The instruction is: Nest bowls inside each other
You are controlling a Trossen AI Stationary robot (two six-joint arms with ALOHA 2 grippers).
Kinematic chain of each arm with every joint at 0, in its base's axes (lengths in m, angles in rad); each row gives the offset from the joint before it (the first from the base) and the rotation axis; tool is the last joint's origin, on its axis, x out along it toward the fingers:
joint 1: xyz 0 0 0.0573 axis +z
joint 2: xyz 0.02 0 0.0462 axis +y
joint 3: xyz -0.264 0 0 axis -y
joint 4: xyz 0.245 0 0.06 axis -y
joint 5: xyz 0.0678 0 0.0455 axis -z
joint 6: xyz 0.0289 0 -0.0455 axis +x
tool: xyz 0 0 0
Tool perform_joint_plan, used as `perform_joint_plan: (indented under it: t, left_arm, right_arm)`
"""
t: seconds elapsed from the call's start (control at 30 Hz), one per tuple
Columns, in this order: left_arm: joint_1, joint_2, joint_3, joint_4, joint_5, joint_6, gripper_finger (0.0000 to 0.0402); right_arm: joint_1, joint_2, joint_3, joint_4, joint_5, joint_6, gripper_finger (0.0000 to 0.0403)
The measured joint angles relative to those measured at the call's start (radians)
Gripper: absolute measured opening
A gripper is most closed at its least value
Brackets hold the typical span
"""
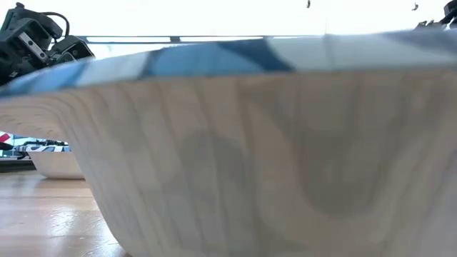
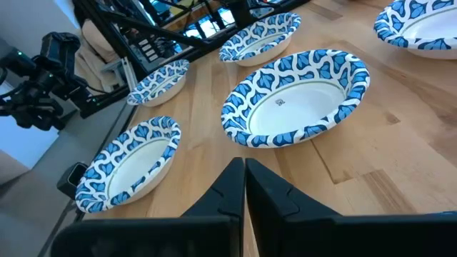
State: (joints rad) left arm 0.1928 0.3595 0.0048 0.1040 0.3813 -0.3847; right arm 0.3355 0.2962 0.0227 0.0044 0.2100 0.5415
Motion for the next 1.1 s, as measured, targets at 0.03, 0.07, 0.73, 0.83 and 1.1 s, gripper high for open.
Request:
perform_joint_plan:
  t: [0.03,0.07,0.73,0.83,1.1]
  left_arm:
    - [0.0,0.0,0.0,0.0,0.0,0.0,0.0006]
    - [0.0,0.0,0.0,0.0,0.0,0.0,0.0006]
    - [0.0,0.0,0.0,0.0,0.0,0.0,0.0006]
    - [0.0,0.0,0.0,0.0,0.0,0.0,0.0006]
    - [0.0,0.0,0.0,0.0,0.0,0.0,0.0006]
  right_arm:
    - [0.0,0.0,0.0,0.0,0.0,0.0,0.0009]
    - [0.0,0.0,0.0,0.0,0.0,0.0,0.0009]
    - [-0.002,0.0,0.0,0.401,0.001,0.578,0.0009]
    - [-0.002,0.0,0.0,0.53,0.018,0.578,0.0009]
    - [-0.03,-0.001,0.001,0.82,0.099,0.256,0.0009]
